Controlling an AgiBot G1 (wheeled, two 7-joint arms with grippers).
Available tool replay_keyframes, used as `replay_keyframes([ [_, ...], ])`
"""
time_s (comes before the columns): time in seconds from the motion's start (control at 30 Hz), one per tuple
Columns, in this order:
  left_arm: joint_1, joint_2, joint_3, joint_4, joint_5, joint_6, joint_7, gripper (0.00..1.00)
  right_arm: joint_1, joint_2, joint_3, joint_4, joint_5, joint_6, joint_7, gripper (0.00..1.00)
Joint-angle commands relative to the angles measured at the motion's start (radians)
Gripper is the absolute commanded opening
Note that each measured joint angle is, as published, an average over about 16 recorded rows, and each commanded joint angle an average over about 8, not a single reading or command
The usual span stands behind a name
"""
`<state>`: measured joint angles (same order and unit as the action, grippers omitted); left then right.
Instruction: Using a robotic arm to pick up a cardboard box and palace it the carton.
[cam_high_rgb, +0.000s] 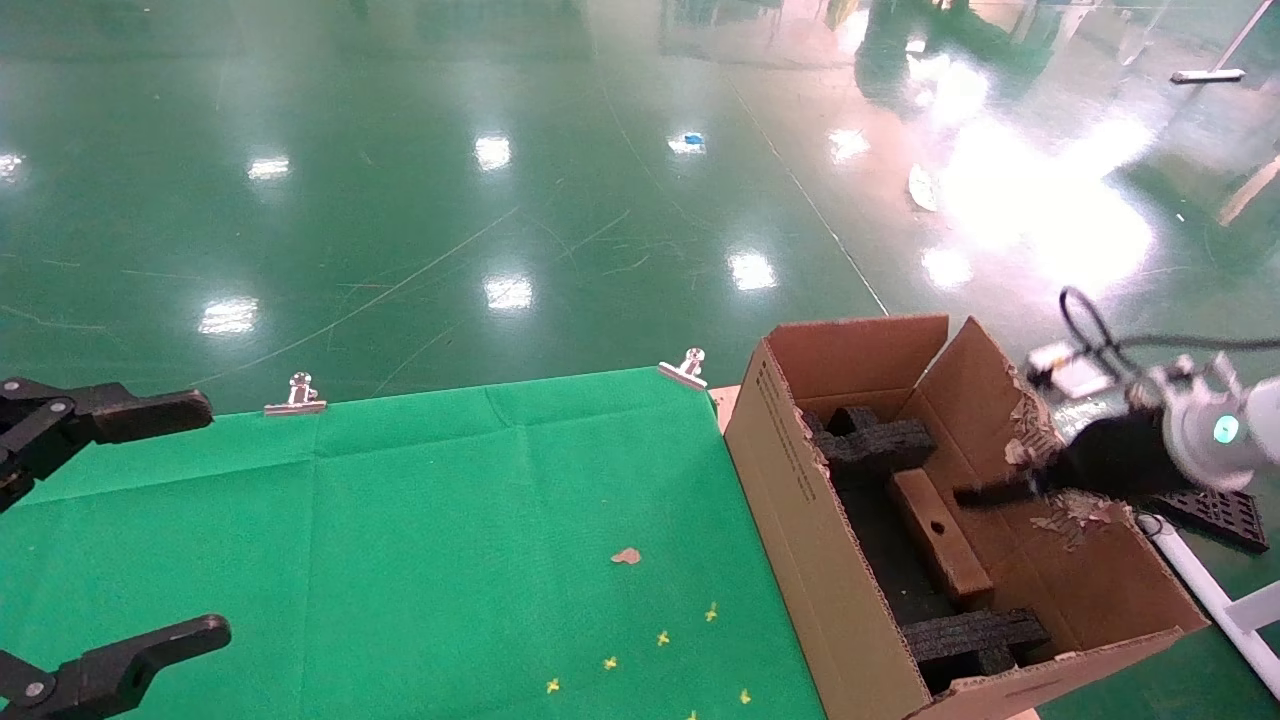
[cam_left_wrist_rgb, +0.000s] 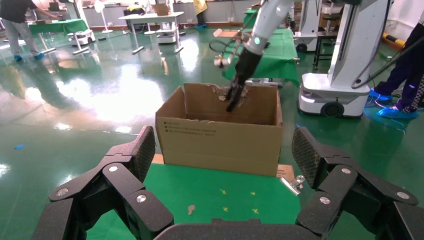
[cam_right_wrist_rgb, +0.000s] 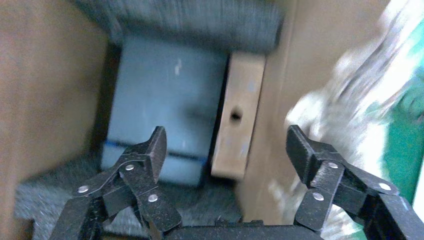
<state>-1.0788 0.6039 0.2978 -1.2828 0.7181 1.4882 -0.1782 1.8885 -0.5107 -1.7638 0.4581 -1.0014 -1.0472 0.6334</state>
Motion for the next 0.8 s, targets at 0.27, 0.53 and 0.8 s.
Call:
replay_keyframes([
  [0.27, 0.000, 0.000, 0.000, 0.000, 0.000, 0.000, 0.000, 1.00, 0.278, 0.063, 0.047, 0.137, -0.070, -0.034, -0.038, 1.00],
  [0.53, 0.000, 0.000, 0.001, 0.000, -0.001, 0.000, 0.000, 1.00, 0.417, 0.139, 0.080, 0.309, -0.112, -0.030, -0.044, 1.00],
  [0.8, 0.000, 0.000, 0.001, 0.001, -0.001, 0.000, 0.001, 1.00, 0.386, 0.169, 0.154, 0.414, -0.096, -0.027, -0.064, 1.00],
])
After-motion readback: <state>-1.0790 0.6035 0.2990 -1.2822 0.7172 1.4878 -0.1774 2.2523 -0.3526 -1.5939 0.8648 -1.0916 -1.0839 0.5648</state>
